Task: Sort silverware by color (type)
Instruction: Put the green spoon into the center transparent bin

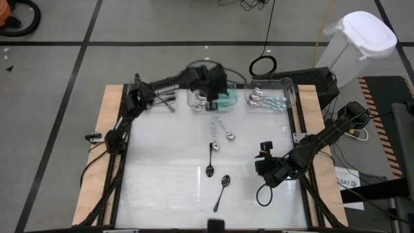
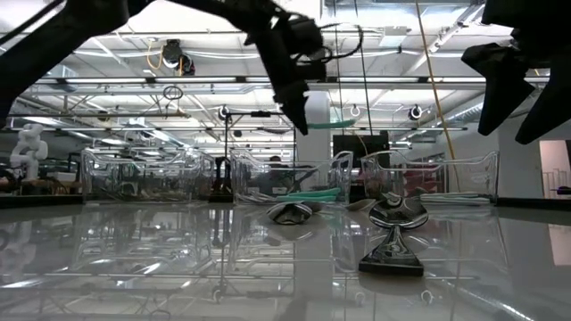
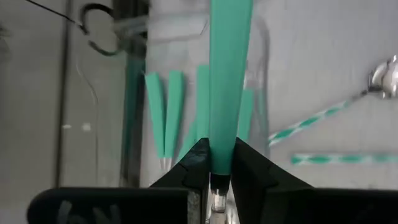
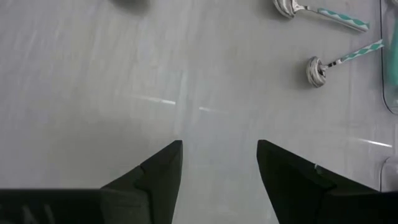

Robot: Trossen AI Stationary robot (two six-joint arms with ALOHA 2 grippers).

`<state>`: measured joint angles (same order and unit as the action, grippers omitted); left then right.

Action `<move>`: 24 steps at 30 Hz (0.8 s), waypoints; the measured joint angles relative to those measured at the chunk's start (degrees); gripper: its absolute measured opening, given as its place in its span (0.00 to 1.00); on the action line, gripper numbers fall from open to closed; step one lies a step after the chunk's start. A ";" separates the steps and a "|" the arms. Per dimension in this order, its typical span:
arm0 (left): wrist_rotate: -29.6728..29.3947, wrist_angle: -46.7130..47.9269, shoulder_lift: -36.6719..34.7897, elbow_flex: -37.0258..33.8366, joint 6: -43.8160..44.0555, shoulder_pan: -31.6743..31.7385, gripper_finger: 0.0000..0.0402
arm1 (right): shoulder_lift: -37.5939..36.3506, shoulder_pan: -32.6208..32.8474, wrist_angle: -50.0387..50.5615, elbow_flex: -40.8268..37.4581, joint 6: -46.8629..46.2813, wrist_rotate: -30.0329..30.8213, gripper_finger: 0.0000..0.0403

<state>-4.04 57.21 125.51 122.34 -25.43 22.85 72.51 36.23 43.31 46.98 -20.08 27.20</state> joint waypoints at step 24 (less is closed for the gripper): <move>1.17 -0.41 9.00 -0.04 -2.15 7.41 0.12 | 0.04 -0.13 -2.60 0.00 2.99 2.89 0.50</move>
<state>-2.87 56.80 134.51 122.30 -27.57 30.25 72.55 36.10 40.70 46.98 -17.09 30.09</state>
